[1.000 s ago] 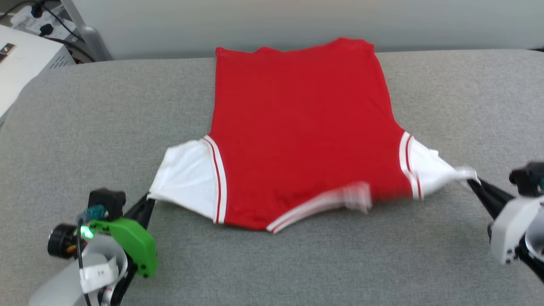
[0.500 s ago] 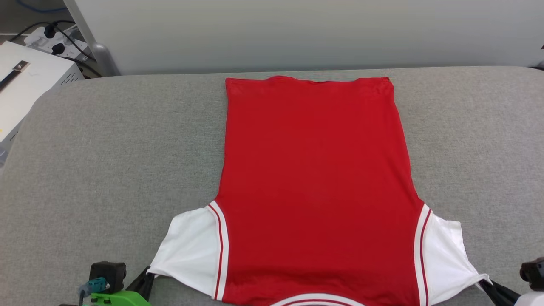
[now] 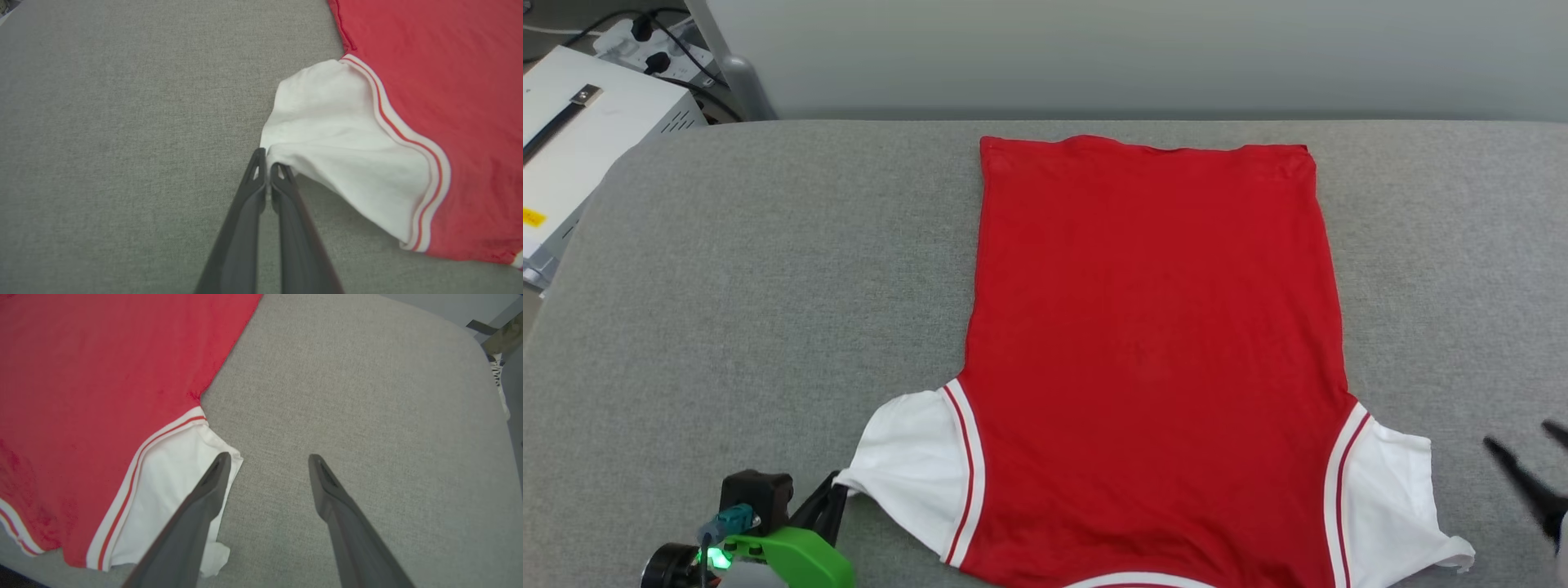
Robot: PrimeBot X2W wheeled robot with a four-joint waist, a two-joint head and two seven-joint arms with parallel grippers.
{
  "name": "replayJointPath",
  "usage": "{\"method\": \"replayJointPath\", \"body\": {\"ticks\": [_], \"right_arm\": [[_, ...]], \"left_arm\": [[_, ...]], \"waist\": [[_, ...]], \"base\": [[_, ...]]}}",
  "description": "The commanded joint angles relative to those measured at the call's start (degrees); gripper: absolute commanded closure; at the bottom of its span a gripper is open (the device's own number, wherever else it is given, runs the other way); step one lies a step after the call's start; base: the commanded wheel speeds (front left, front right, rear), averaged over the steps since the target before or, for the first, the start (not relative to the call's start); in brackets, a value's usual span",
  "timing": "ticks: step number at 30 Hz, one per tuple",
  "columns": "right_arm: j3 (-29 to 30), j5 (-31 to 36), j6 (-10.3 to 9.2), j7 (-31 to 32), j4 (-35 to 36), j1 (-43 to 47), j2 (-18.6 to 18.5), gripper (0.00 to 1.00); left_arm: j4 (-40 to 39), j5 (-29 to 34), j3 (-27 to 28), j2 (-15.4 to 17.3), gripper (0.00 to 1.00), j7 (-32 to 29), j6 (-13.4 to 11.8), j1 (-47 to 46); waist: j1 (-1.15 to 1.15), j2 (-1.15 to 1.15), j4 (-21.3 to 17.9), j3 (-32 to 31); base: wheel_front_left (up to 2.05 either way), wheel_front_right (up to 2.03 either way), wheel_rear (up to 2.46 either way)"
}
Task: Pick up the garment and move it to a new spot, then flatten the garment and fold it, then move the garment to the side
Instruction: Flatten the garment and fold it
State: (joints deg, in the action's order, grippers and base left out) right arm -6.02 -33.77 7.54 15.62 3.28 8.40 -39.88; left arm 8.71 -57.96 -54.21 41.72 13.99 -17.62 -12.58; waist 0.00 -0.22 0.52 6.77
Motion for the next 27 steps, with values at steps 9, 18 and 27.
{"method": "replayJointPath", "body": {"ticks": [9,18,27], "right_arm": [[11.6,-0.6,-0.05,5.3,4.7,-23.7,-4.5,0.00],[0.7,-3.7,-0.05,28.7,-9.0,-55.4,-6.4,0.00],[-4.1,-2.5,-0.05,47.9,-21.6,-71.8,-4.2,0.00]], "left_arm": [[-4.4,5.3,1.7,-1.3,1.00,0.6,-1.3,-5.9],[-8.6,11.2,4.5,-4.5,1.00,1.0,-1.4,-10.9],[-10.6,16.4,7.0,-8.5,1.00,1.0,0.4,-14.1]], "waist": [[0.00,0.22,5.1,8.4],[0.00,0.22,11.1,20.2],[0.00,0.22,14.6,29.2]], "base": [[0.00,0.00,0.00],[0.00,0.00,0.00],[0.00,0.00,0.00]]}}
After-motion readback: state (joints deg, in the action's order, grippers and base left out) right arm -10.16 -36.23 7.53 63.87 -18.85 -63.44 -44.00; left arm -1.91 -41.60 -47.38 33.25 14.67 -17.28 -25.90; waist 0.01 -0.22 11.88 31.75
